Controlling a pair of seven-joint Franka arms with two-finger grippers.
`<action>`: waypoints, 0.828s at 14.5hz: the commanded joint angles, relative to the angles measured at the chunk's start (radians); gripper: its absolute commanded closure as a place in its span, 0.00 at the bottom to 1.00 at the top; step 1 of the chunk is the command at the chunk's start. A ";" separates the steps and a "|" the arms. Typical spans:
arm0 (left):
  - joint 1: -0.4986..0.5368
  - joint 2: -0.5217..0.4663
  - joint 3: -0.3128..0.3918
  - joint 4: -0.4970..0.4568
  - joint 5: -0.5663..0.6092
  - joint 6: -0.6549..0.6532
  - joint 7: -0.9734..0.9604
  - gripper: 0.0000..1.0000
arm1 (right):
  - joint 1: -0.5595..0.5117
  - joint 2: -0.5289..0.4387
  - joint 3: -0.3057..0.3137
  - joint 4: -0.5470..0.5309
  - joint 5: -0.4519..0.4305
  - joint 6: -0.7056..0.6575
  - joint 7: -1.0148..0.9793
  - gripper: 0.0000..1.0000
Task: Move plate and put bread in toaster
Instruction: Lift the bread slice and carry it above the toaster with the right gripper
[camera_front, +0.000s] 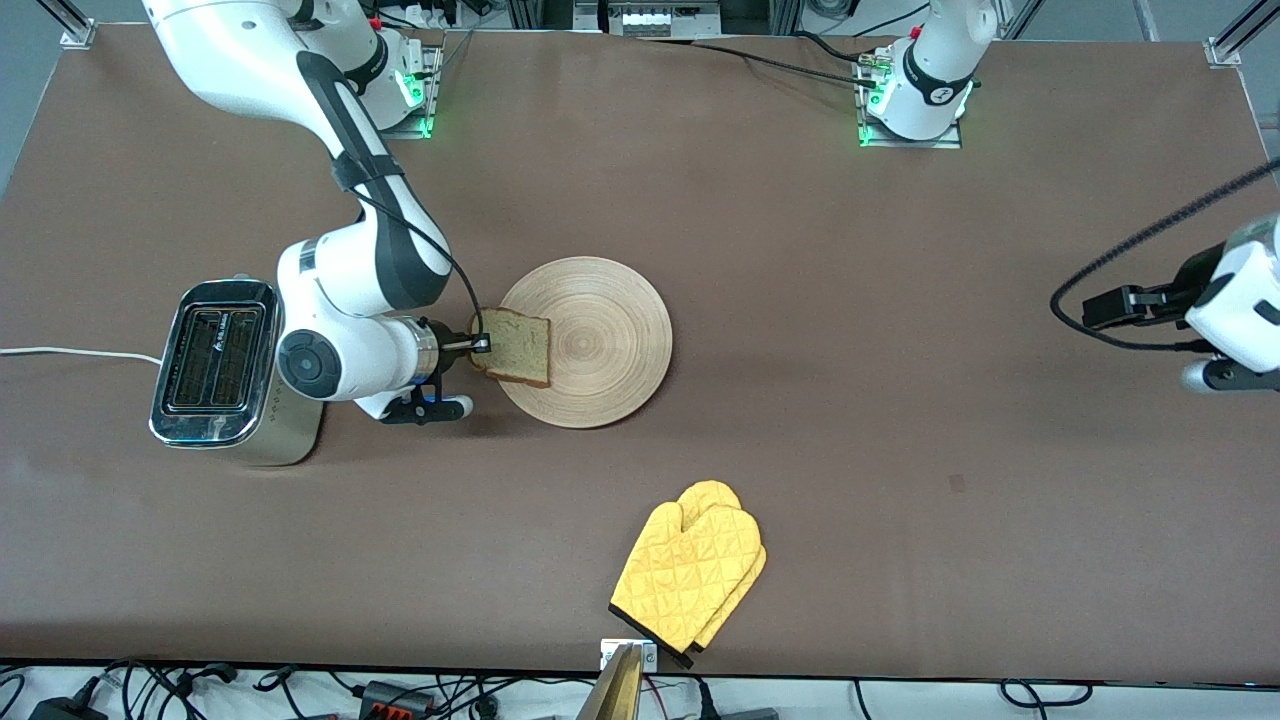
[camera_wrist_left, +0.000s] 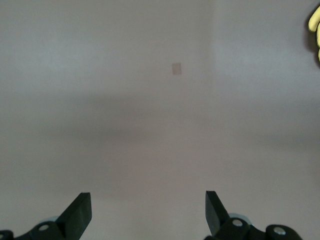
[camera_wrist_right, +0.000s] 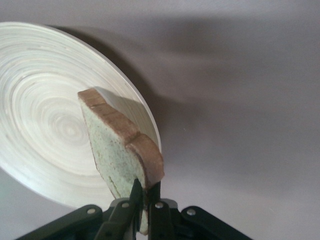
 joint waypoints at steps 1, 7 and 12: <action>0.013 -0.178 0.004 -0.259 -0.007 0.138 0.007 0.00 | -0.013 -0.025 -0.015 0.125 -0.094 -0.167 -0.001 1.00; 0.036 -0.129 0.015 -0.147 -0.117 0.052 0.005 0.00 | -0.025 -0.063 -0.196 0.242 -0.165 -0.443 0.028 1.00; 0.118 -0.100 0.003 -0.129 -0.185 0.058 0.004 0.00 | -0.025 -0.064 -0.232 0.400 -0.388 -0.620 -0.099 1.00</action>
